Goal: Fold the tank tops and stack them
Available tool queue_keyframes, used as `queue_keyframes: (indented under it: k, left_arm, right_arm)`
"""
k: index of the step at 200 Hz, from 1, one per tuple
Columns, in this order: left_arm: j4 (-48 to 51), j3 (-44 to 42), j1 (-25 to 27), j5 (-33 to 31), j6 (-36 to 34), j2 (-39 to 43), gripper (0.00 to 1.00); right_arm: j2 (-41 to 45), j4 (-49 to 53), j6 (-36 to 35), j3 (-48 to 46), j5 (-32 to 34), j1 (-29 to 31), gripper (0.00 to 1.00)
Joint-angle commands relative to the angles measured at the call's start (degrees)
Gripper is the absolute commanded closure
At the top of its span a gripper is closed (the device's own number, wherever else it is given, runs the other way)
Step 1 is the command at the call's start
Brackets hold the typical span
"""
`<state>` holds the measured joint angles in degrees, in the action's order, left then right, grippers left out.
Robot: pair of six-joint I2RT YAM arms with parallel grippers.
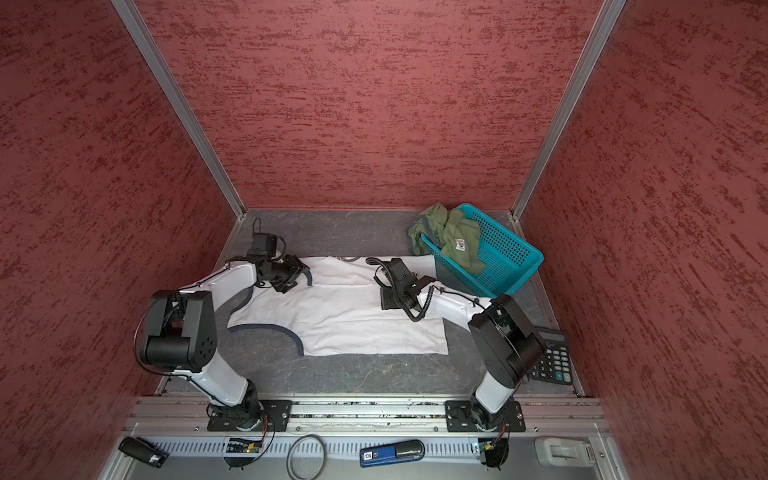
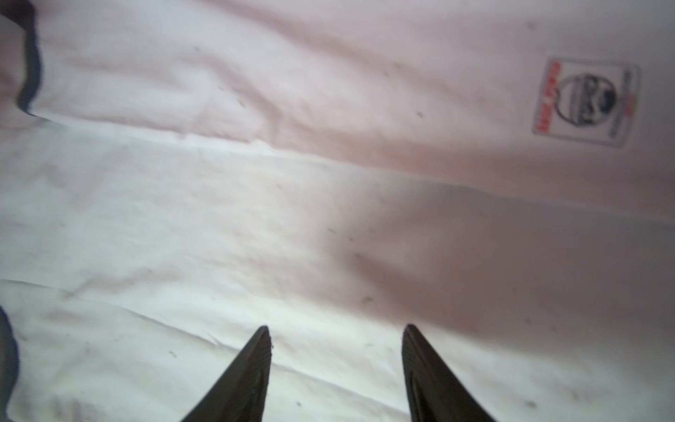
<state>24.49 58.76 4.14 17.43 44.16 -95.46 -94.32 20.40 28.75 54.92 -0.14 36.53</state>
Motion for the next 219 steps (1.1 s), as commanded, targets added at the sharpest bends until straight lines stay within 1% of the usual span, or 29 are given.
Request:
queue_keyframes:
  k: [1,34,49,63,84,110,122,134,146,159,174,191,219]
  left_arm:
    - [-2.2,-1.9,3.1,-2.9,1.9,0.8,0.32]
    - [-5.6,-3.7,4.3,-3.1,2.9,-3.5,0.33]
    - [-5.5,-3.1,4.4,-5.5,2.0,-5.4,0.33]
    - [-5.7,-2.5,3.8,-7.2,0.7,-7.0,0.33]
    - [-7.5,-1.1,1.5,-6.8,-0.7,-10.6,0.33]
    - [-8.6,3.0,-1.1,-5.7,-1.9,-15.2,0.33]
    - [-7.5,6.9,-1.9,-4.2,-3.2,-17.0,0.32]
    - [-4.4,11.2,-2.0,-3.7,-4.4,-17.5,0.31]
    - [-0.7,14.8,-1.6,-3.8,-5.7,-16.2,0.28]
    - [5.7,18.5,-0.9,-5.1,-7.0,-13.6,0.19]
    - [11.7,20.0,-0.2,-5.9,-7.9,-9.3,0.16]
    - [15.2,16.6,1.3,-7.8,-8.9,-2.2,0.14]
    - [19.6,5.4,5.0,-12.1,-10.5,11.0,0.14]
  right_arm:
    - [2.6,-1.3,3.2,-3.7,1.4,-1.7,0.41]
    - [0.9,-3.3,3.6,-5.3,1.4,-2.9,0.41]
    - [-1.0,-4.0,3.2,-4.8,2.7,-3.0,0.41]
    - [-3.0,-5.0,2.3,-4.2,3.9,-3.1,0.41]
    - [-6.9,-7.6,0.8,-2.7,3.4,-3.8,0.41]
    - [-11.9,-8.7,-1.4,1.9,3.1,-4.9,0.41]
    - [-12.9,-8.5,-2.6,4.0,3.6,-5.5,0.41]
    - [-12.2,-7.4,-3.7,5.9,4.5,-5.7,0.41]
    - [-10.1,-5.4,-4.6,7.2,5.1,-5.7,0.4]
    - [-6.4,-3.4,-4.9,7.2,5.2,-5.8,0.4]
    - [-1.1,-1.1,-4.3,5.4,4.8,-5.6,0.39]
    - [6.0,1.7,-2.6,1.5,3.7,-5.8,0.39]
    - [18.2,6.4,1.8,-7.1,1.5,-5.7,0.35]
